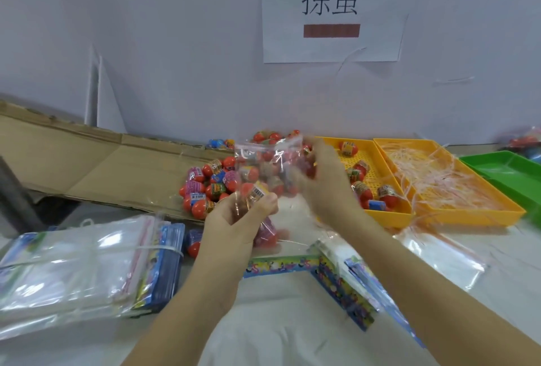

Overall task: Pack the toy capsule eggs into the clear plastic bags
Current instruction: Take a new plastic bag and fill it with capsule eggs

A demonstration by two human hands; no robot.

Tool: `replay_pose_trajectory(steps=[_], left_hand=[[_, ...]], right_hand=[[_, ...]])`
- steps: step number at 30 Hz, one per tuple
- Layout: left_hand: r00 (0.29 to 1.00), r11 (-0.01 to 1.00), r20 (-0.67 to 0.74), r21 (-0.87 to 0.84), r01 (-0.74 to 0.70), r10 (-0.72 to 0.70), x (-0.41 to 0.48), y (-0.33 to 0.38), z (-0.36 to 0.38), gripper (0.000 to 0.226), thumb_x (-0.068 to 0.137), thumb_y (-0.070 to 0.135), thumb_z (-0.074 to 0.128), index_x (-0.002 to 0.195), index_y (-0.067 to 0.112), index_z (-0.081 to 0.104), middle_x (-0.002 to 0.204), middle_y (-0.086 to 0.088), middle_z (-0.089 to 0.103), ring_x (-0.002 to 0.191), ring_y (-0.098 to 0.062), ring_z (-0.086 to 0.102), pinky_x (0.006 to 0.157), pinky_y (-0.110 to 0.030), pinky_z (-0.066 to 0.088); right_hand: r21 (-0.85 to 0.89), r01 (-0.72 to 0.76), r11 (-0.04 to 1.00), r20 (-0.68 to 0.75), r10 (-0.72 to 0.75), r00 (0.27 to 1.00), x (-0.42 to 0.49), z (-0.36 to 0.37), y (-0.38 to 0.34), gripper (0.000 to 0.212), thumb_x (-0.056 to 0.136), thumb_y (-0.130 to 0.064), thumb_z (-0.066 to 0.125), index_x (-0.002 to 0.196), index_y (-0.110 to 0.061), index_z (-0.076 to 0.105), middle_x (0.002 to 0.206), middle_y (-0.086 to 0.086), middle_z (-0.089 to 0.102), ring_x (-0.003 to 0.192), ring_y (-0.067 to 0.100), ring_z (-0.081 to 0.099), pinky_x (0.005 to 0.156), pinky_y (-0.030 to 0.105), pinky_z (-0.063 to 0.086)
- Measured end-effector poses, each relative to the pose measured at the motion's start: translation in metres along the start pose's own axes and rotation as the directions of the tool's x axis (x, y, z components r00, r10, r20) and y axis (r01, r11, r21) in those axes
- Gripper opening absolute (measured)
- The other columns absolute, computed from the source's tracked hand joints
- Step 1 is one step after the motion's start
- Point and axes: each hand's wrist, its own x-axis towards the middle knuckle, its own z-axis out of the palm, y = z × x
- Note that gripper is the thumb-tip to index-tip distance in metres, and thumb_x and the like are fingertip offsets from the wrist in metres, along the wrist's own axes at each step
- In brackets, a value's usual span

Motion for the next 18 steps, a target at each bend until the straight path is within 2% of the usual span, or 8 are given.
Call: replay_pose_trajectory(steps=[2, 5, 8, 10, 12, 14, 16, 18], left_hand=[[1.0, 0.999, -0.018, 0.053, 0.003, -0.002, 0.0, -0.002, 0.0, 0.033, 0.053, 0.044, 0.076, 0.081, 0.025, 0.074, 0.08, -0.004, 0.074, 0.071, -0.029, 0.075, 0.053, -0.026, 0.058], [1.0, 0.994, -0.021, 0.113, -0.003, 0.005, 0.001, -0.004, 0.001, 0.017, 0.064, 0.038, 0.076, 0.077, 0.027, 0.075, 0.073, -0.005, 0.072, 0.074, -0.029, 0.074, 0.055, -0.022, 0.056], [1.0, 0.989, -0.006, 0.143, -0.027, 0.028, 0.001, -0.007, 0.002, 0.006, 0.072, 0.031, 0.077, 0.077, 0.03, 0.074, 0.065, -0.001, 0.069, 0.072, -0.027, 0.073, 0.056, -0.02, 0.055], [0.997, 0.985, 0.001, 0.157, -0.071, 0.072, 0.0, -0.008, 0.003, 0.013, 0.066, 0.032, 0.078, 0.078, 0.031, 0.074, 0.066, 0.0, 0.069, 0.068, -0.023, 0.071, 0.057, -0.02, 0.055], [0.991, 0.977, 0.003, 0.165, -0.133, 0.135, -0.001, -0.007, 0.004, 0.021, 0.059, 0.034, 0.078, 0.079, 0.031, 0.074, 0.068, 0.002, 0.069, 0.063, -0.021, 0.069, 0.057, -0.021, 0.055], [0.983, 0.966, 0.01, 0.181, -0.183, 0.184, -0.002, -0.006, 0.004, 0.027, 0.056, 0.036, 0.079, 0.082, 0.03, 0.073, 0.072, 0.003, 0.07, 0.063, -0.019, 0.068, 0.056, -0.02, 0.054], [0.977, 0.957, 0.023, 0.198, -0.212, 0.211, -0.002, -0.006, 0.003, 0.036, 0.054, 0.039, 0.079, 0.089, 0.028, 0.073, 0.076, 0.004, 0.072, 0.065, -0.015, 0.068, 0.055, -0.018, 0.052], [0.973, 0.947, 0.037, 0.224, -0.231, 0.229, -0.002, -0.007, 0.002, 0.045, 0.053, 0.041, 0.079, 0.095, 0.028, 0.072, 0.077, 0.005, 0.073, 0.065, -0.01, 0.067, 0.055, -0.017, 0.051]], right_hand=[[0.272, -0.062, 0.96, -0.042, 0.076, 0.996, 0.005, -0.02, -0.004, 0.035, 0.094, -0.02, 0.057, 0.127, -0.031, 0.052, 0.102, -0.004, 0.057, 0.078, 0.009, 0.056, 0.064, 0.015, 0.044], [0.53, 0.044, 0.847, -0.083, 0.0, 0.997, 0.005, -0.043, -0.019, 0.022, 0.09, -0.018, 0.058, 0.11, -0.029, 0.057, 0.089, -0.004, 0.067, 0.066, 0.007, 0.061, 0.056, 0.015, 0.045], [0.616, 0.172, 0.768, -0.148, -0.102, 0.984, 0.003, -0.059, -0.036, 0.019, 0.085, -0.017, 0.059, 0.102, -0.022, 0.053, 0.081, -0.01, 0.071, 0.064, 0.006, 0.064, 0.058, 0.013, 0.047], [0.549, 0.215, 0.808, -0.098, -0.193, 0.976, 0.001, -0.065, -0.044, 0.022, 0.085, -0.019, 0.062, 0.105, -0.023, 0.053, 0.086, -0.01, 0.072, 0.074, 0.008, 0.067, 0.065, 0.016, 0.049], [0.353, 0.26, 0.899, 0.004, -0.279, 0.96, -0.001, -0.068, -0.047, 0.026, 0.085, -0.023, 0.066, 0.108, -0.027, 0.055, 0.092, -0.011, 0.07, 0.084, 0.004, 0.066, 0.074, 0.016, 0.049], [0.174, 0.301, 0.938, 0.115, -0.323, 0.94, -0.002, -0.068, -0.047, 0.024, 0.084, -0.026, 0.07, 0.106, -0.027, 0.061, 0.093, -0.017, 0.068, 0.09, -0.002, 0.063, 0.084, 0.015, 0.046], [-0.027, 0.346, 0.938, 0.189, -0.335, 0.923, -0.002, -0.069, -0.046, 0.021, 0.084, -0.034, 0.071, 0.104, -0.031, 0.065, 0.095, -0.02, 0.066, 0.098, 0.0, 0.057, 0.093, 0.022, 0.036], [-0.223, 0.39, 0.893, 0.23, -0.341, 0.911, 0.0, -0.07, -0.046, 0.023, 0.084, -0.045, 0.066, 0.105, -0.037, 0.066, 0.103, -0.02, 0.061, 0.105, 0.005, 0.048, 0.09, 0.025, 0.021]])
